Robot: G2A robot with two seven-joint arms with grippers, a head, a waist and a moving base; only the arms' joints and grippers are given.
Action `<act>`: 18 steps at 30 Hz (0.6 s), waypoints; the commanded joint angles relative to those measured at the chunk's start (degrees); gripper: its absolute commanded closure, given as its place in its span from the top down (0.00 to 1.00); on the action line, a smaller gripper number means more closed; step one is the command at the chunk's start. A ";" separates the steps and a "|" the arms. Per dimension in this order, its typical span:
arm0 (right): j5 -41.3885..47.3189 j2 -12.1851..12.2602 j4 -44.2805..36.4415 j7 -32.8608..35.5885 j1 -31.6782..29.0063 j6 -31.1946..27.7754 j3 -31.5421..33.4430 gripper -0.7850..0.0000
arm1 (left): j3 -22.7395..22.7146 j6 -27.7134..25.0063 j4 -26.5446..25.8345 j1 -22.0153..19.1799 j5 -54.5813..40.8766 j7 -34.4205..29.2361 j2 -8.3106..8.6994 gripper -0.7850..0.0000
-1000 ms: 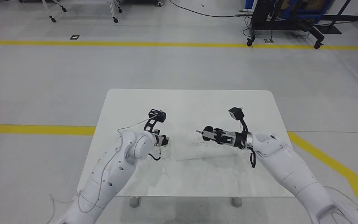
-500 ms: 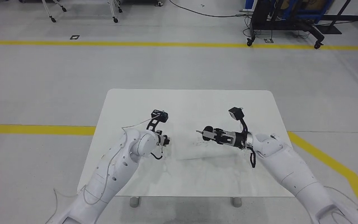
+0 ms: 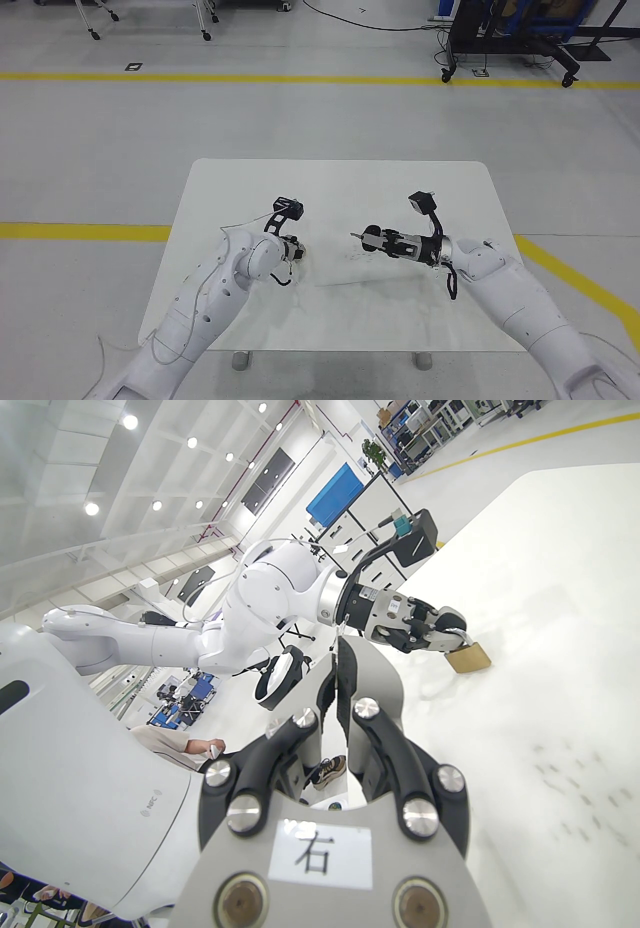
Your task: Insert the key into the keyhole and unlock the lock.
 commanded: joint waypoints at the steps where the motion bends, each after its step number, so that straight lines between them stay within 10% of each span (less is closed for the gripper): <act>1: 0.00 0.00 0.00 0.00 0.00 0.00 0.00 0.00 | -0.15 -0.37 -0.21 0.14 0.39 -0.16 0.06 0.00; 18: 0.00 0.00 0.00 0.00 0.00 0.00 0.00 0.00 | -12.65 -15.12 -5.56 7.56 -20.41 15.56 1.42 0.00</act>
